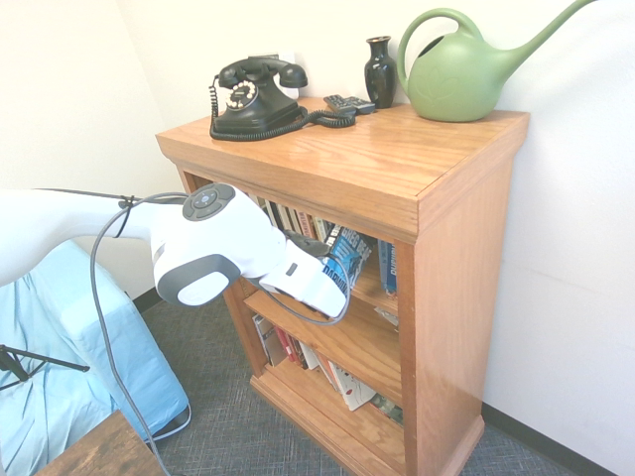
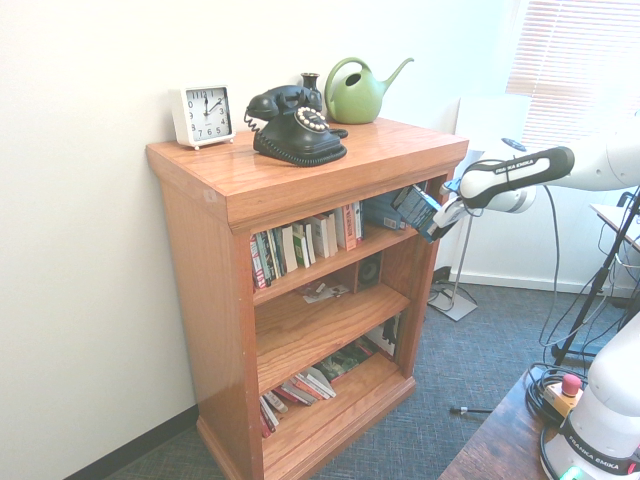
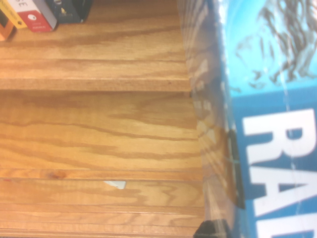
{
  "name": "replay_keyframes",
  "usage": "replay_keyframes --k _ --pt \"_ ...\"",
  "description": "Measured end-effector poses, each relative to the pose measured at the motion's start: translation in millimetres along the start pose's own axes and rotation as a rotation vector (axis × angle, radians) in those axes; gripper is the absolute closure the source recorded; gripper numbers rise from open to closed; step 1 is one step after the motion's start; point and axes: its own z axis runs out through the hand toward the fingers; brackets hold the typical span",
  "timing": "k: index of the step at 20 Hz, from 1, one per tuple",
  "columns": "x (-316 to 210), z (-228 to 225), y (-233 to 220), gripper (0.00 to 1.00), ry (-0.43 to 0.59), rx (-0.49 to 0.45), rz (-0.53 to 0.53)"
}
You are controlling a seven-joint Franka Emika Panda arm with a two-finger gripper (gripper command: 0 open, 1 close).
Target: Shelf the books
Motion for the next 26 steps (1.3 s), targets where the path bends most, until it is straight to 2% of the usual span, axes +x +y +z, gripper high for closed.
replay_keyframes --k 7,26 --pt "20 41 -5 1.00 -0.031 -0.027 -0.003" --pt "50 66 -53 1.00 0.016 0.019 -0.023"
